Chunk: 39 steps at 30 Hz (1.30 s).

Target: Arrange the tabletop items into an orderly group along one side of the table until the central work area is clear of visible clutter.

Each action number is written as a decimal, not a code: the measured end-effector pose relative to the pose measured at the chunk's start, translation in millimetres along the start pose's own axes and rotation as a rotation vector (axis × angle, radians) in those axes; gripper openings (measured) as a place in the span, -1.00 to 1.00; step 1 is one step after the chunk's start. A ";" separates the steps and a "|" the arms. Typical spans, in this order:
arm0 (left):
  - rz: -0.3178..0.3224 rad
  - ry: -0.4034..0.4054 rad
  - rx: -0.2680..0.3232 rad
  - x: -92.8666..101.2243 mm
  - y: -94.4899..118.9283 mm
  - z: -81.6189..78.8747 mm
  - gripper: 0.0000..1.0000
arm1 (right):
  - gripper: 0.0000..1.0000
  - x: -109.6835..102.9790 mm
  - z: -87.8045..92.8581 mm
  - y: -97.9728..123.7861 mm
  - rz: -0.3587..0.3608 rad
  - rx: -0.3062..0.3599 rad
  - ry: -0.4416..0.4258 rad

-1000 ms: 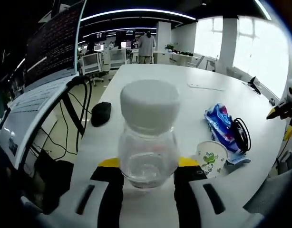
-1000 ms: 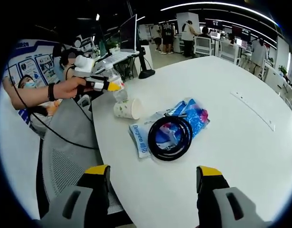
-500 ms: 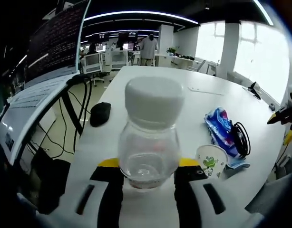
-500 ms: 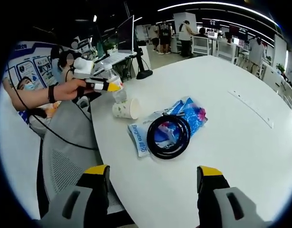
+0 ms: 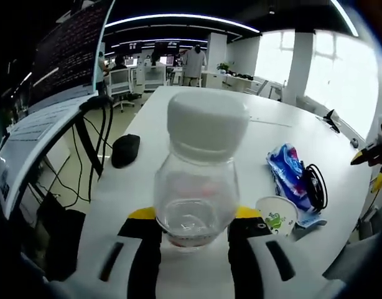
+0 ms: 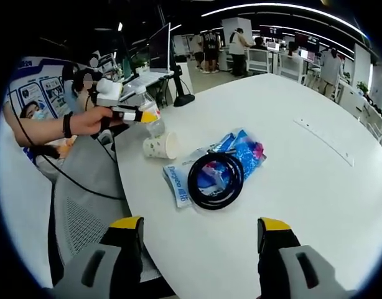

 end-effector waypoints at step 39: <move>0.026 0.015 -0.011 8.2 -44.3 -41.3 -0.17 | 0.54 4.1 3.8 2.2 0.017 0.000 -0.043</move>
Point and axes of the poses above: the point that each gripper's makers call its tool centre point, and the gripper's own axes: y roughly backward along the fingers, x roughly to its right, z roughly out of its underside, the point moved 5 cm from there along y, roughly backward along the fingers, and after that the axes turned 10 degrees about -x, right-handed, at the moved point
